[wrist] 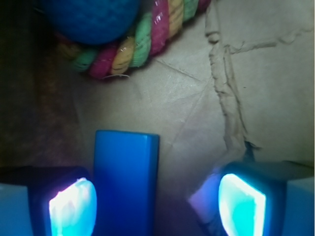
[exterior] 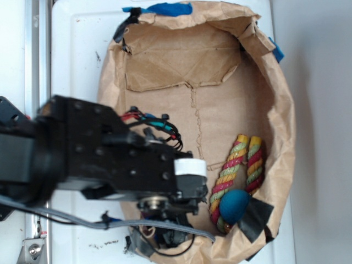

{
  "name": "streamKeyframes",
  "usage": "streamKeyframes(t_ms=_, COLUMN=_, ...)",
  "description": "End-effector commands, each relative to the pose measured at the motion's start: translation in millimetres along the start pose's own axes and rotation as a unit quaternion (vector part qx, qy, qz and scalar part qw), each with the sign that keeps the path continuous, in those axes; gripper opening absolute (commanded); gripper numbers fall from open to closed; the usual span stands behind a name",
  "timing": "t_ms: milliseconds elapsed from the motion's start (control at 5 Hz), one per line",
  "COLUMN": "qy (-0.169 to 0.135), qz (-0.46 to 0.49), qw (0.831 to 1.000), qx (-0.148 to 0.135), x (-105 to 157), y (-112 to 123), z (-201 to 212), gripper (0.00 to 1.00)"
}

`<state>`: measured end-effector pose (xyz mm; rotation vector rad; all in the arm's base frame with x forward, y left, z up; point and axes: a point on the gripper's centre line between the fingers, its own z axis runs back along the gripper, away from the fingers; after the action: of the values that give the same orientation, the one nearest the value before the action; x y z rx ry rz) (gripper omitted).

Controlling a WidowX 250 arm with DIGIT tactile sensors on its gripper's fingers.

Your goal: Grab the blue block.

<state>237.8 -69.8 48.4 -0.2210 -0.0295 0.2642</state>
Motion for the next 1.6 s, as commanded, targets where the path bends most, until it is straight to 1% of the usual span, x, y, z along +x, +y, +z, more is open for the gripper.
streamKeyframes(t_ms=0, qy=0.015, qz=-0.028, qw=0.999, qx=-0.017, x=2, y=-11, z=-5, gripper=1.00)
streamKeyframes(t_ms=200, qy=0.016, qz=-0.032, qw=0.999, qx=-0.015, x=-1, y=-11, z=-9, gripper=1.00)
streamKeyframes(t_ms=400, qy=0.010, qz=-0.036, qw=0.999, qx=-0.018, x=-5, y=-13, z=-9, gripper=1.00)
streamKeyframes(t_ms=600, qy=0.006, qz=-0.035, qw=0.999, qx=-0.024, x=-4, y=-16, z=-10, gripper=1.00)
streamKeyframes(t_ms=800, qy=0.021, qz=-0.040, qw=0.998, qx=-0.043, x=-6, y=-21, z=-11, gripper=1.00)
streamKeyframes(t_ms=1000, qy=0.022, qz=-0.043, qw=0.998, qx=-0.033, x=-6, y=-21, z=-18, gripper=1.00)
streamKeyframes(t_ms=1200, qy=0.028, qz=-0.027, qw=0.999, qx=-0.008, x=3, y=-12, z=-24, gripper=1.00)
streamKeyframes(t_ms=1400, qy=0.014, qz=-0.028, qw=0.999, qx=0.023, x=8, y=-5, z=-22, gripper=1.00)
